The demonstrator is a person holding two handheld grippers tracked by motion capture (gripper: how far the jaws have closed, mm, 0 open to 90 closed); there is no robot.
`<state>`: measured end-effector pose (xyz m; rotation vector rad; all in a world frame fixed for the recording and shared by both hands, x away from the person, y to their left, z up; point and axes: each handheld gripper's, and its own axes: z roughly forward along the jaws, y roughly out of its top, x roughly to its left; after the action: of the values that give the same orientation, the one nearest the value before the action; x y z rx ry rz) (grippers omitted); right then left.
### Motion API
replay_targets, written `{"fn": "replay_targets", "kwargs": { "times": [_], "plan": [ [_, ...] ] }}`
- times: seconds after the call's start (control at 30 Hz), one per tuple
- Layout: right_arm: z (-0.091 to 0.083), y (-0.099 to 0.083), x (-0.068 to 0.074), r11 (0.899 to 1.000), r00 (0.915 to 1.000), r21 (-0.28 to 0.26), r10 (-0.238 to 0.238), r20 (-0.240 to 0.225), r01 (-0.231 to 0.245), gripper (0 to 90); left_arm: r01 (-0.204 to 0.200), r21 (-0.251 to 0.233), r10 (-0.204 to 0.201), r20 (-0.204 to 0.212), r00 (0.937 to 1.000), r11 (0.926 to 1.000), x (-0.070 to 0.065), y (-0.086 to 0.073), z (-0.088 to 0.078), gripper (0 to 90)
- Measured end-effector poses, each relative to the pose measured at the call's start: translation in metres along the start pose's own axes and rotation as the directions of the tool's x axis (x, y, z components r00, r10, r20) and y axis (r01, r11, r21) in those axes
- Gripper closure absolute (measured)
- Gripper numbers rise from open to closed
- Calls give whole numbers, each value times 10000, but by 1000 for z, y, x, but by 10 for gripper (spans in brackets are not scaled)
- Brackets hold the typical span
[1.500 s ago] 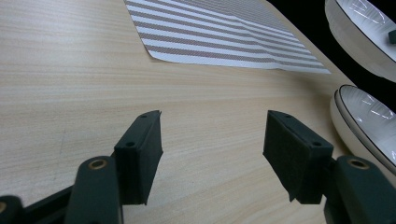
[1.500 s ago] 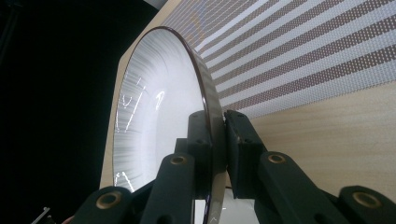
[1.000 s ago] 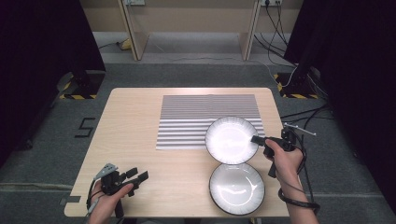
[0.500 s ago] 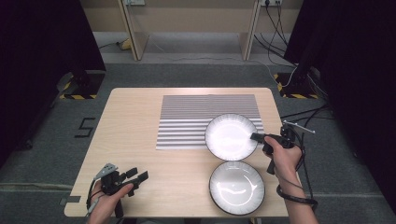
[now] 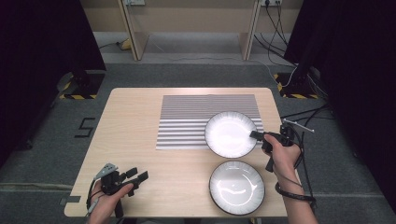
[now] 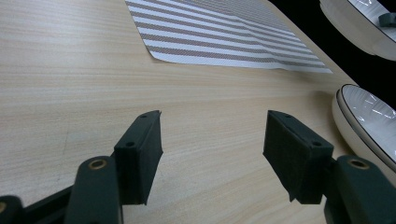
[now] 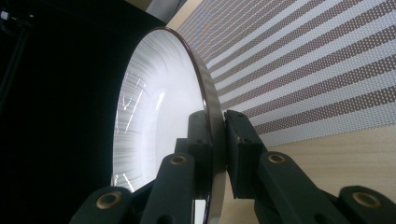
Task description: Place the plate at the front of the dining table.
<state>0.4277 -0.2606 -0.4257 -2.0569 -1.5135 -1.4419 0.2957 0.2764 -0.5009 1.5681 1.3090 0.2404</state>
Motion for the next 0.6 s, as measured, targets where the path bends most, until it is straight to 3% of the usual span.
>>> {"fn": "replay_targets", "kwargs": {
  "times": [0.6],
  "plan": [
    [5, 10, 5, 9997, 9999, -206, 99, -62, -100, 812, 0, 16, 0, -4, 10000, 10000, 1, -1, 0, 366]
  ]
}}
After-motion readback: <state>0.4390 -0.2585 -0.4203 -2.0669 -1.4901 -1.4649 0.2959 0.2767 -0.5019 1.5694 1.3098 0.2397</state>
